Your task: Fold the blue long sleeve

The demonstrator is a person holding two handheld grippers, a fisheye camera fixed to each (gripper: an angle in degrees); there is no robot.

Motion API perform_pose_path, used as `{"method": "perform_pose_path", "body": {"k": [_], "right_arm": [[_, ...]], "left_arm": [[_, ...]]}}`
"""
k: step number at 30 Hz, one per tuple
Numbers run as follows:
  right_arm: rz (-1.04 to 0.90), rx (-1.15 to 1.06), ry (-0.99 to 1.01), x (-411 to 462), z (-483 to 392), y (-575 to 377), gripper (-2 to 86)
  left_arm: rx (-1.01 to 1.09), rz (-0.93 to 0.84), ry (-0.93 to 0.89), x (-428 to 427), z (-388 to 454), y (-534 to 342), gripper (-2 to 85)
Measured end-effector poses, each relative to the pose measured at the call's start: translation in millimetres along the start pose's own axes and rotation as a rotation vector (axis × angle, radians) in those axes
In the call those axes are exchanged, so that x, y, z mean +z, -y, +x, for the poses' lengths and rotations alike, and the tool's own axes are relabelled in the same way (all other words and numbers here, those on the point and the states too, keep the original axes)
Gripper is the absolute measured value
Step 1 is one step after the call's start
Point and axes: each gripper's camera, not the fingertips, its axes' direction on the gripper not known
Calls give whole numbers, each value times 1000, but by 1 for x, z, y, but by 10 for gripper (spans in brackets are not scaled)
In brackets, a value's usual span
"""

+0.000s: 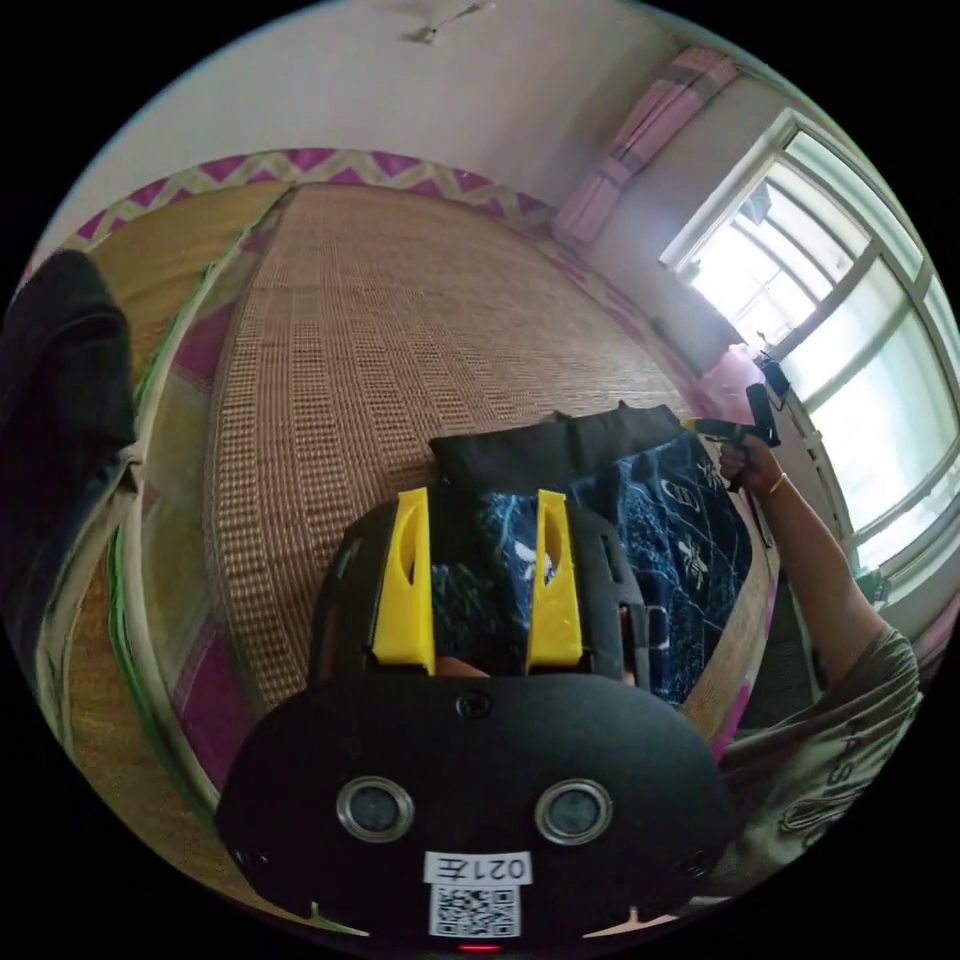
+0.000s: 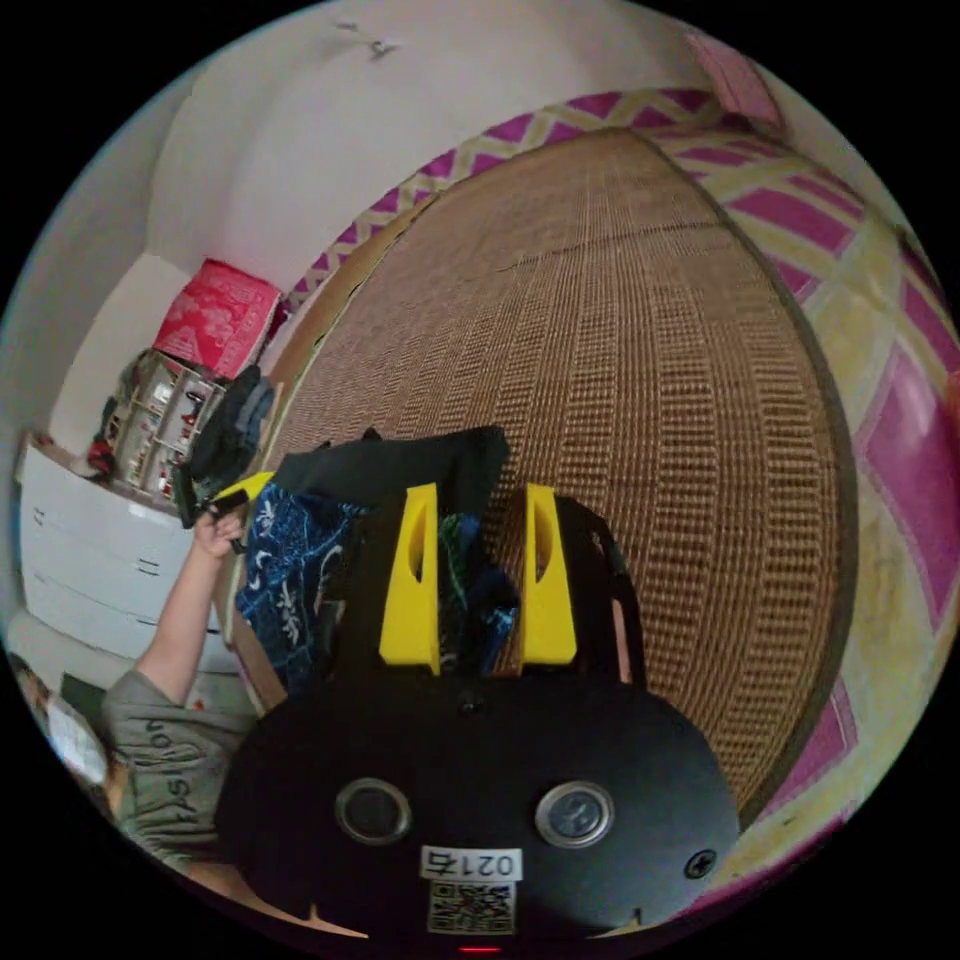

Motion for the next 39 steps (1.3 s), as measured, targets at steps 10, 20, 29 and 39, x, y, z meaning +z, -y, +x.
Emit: {"method": "perform_pose_path", "body": {"k": [10, 20, 29, 39], "right_arm": [[66, -82, 352, -29, 14, -9, 13], [70, -685, 517, -190, -134, -242, 3], [-54, -616, 461, -148, -118, -471, -1], [-168, -698, 490, -140, -96, -499, 61]], "left_arm": [[2, 171, -233, -31, -22, 7, -5], [614, 463, -372, -214, 94, -194, -9], [443, 245, -429, -171, 111, -362, -9], [471, 38, -414, -146, 75, -373, 5]]}}
